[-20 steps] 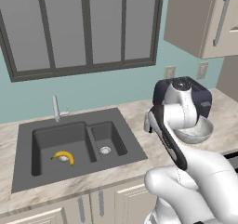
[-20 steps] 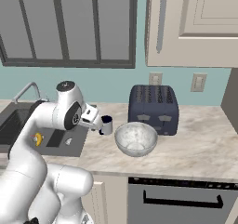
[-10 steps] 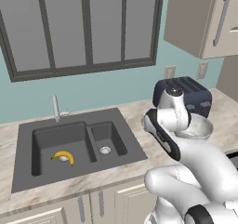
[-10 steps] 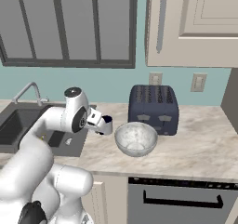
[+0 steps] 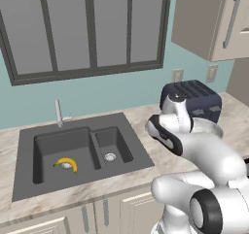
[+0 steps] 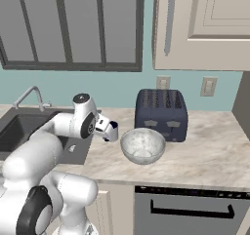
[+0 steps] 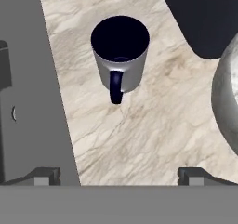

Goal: Clear the mugs and bowl far away from the sink.

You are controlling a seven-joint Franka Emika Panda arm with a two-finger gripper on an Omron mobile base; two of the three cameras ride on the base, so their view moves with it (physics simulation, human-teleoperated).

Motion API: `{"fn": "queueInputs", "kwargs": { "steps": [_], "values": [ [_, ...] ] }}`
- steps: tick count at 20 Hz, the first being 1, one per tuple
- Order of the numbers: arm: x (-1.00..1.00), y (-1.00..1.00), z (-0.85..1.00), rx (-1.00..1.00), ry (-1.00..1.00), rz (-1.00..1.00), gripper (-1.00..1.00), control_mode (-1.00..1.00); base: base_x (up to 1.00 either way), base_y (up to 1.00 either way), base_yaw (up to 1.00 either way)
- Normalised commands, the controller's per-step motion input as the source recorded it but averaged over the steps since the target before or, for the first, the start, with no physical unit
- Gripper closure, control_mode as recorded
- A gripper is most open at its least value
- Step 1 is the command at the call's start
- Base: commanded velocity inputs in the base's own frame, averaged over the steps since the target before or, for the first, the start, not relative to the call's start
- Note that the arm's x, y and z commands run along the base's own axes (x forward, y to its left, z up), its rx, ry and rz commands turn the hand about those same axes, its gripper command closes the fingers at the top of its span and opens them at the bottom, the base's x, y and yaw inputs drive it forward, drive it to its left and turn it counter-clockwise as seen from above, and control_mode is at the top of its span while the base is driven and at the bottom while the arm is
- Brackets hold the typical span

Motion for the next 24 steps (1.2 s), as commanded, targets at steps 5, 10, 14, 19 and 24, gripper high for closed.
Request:
{"fn": "queueInputs", "kwargs": {
  "steps": [5, 10, 14, 19, 24],
  "values": [
    [0.29, 0.00, -0.16, 0.00, 0.02, -0.02, -1.00, -1.00, 0.00, 0.00, 0.00],
    [0.28, 0.00, -0.15, 0.00, 0.02, -0.03, -1.00, -1.00, 0.00, 0.00, 0.00],
    [0.28, 0.00, -0.16, 0.00, 0.03, -0.02, -1.00, -1.00, 0.00, 0.00, 0.00],
    [0.25, 0.00, -0.20, 0.00, 0.01, -0.01, -1.00, -1.00, 0.00, 0.00, 0.00],
    [0.13, 0.00, -0.20, 0.00, 0.00, -0.01, -1.00, -1.00, 0.00, 0.00, 0.00]
  ]
}}
